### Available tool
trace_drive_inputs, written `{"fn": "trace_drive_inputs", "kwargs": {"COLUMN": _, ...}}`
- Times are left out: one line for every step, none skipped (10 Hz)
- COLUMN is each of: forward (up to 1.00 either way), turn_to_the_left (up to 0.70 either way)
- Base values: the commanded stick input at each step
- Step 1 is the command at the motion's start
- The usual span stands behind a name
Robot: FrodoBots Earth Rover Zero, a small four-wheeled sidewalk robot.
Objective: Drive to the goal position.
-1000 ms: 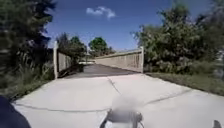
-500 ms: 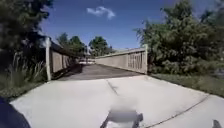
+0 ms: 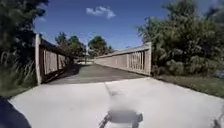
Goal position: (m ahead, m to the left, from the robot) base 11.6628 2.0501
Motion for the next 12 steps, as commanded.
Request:
{"fn": "trace_drive_inputs", "kwargs": {"forward": 0.70, "turn_to_the_left": 0.24}}
{"fn": "trace_drive_inputs", "kwargs": {"forward": 0.70, "turn_to_the_left": 0.35}}
{"fn": "trace_drive_inputs", "kwargs": {"forward": 0.70, "turn_to_the_left": 0.35}}
{"fn": "trace_drive_inputs", "kwargs": {"forward": 0.70, "turn_to_the_left": 0.35}}
{"fn": "trace_drive_inputs", "kwargs": {"forward": 0.70, "turn_to_the_left": 0.35}}
{"fn": "trace_drive_inputs", "kwargs": {"forward": 0.70, "turn_to_the_left": 0.35}}
{"fn": "trace_drive_inputs", "kwargs": {"forward": 0.70, "turn_to_the_left": 0.35}}
{"fn": "trace_drive_inputs", "kwargs": {"forward": 0.70, "turn_to_the_left": 0.35}}
{"fn": "trace_drive_inputs", "kwargs": {"forward": 0.70, "turn_to_the_left": 0.10}}
{"fn": "trace_drive_inputs", "kwargs": {"forward": 0.70, "turn_to_the_left": 0.00}}
{"fn": "trace_drive_inputs", "kwargs": {"forward": 0.70, "turn_to_the_left": 0.00}}
{"fn": "trace_drive_inputs", "kwargs": {"forward": 0.70, "turn_to_the_left": 0.00}}
